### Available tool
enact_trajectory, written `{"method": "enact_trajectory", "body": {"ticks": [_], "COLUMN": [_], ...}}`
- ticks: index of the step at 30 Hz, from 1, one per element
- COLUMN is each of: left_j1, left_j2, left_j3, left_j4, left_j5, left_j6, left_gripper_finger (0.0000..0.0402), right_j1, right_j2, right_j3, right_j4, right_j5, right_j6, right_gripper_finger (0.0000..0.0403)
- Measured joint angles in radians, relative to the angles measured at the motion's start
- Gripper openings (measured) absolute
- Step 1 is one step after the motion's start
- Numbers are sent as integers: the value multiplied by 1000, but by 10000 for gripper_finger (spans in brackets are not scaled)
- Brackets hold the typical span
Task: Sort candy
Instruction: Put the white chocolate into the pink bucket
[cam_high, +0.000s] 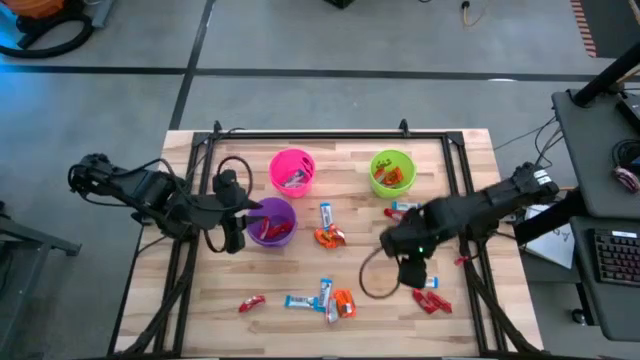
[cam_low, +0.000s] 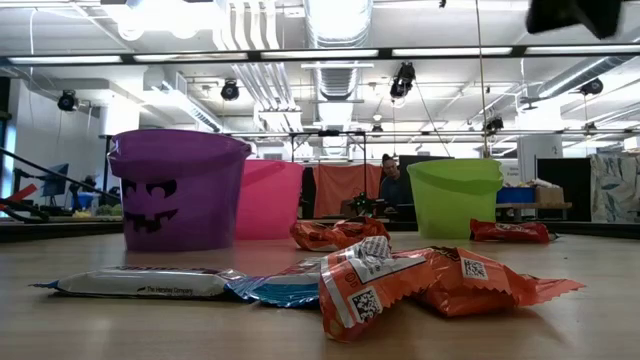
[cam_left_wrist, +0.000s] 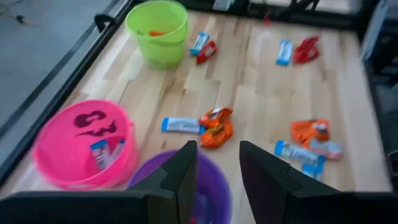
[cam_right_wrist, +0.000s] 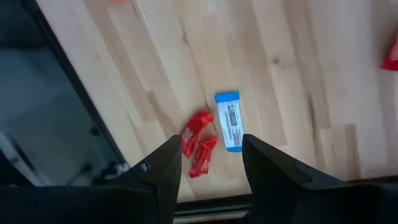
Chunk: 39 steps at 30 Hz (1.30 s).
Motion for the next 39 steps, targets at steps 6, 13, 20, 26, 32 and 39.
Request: {"method": "enact_trajectory", "body": {"ticks": [6, 13, 20, 26, 32, 39], "left_j1": [0, 0, 0, 0, 0, 0], "left_j2": [-108, -144, -123, -107, -108, -108], "left_j3": [-180, -263, -266, -266, -266, -266], "left_j4": [260, 366, 364, 364, 363, 363], "left_j5": [36, 25, -7, -7, -34, -57], "left_j6": [-17, -52, -52, -52, -52, -52], "left_gripper_finger": [79, 77, 77, 77, 77, 77], "right_j1": [98, 183, 206, 206, 206, 206], "right_j2": [1, 1, 1, 1, 1, -1], "right_j3": [-165, -340, -538, -649, -705, -735], "right_j4": [178, 350, 520, 609, 658, 696], "right_j5": [3, 11, 35, 37, 38, 52], "right_j6": [0, 0, 68, 150, 151, 157], "right_gripper_finger": [160, 160, 160, 160, 160, 148]}}
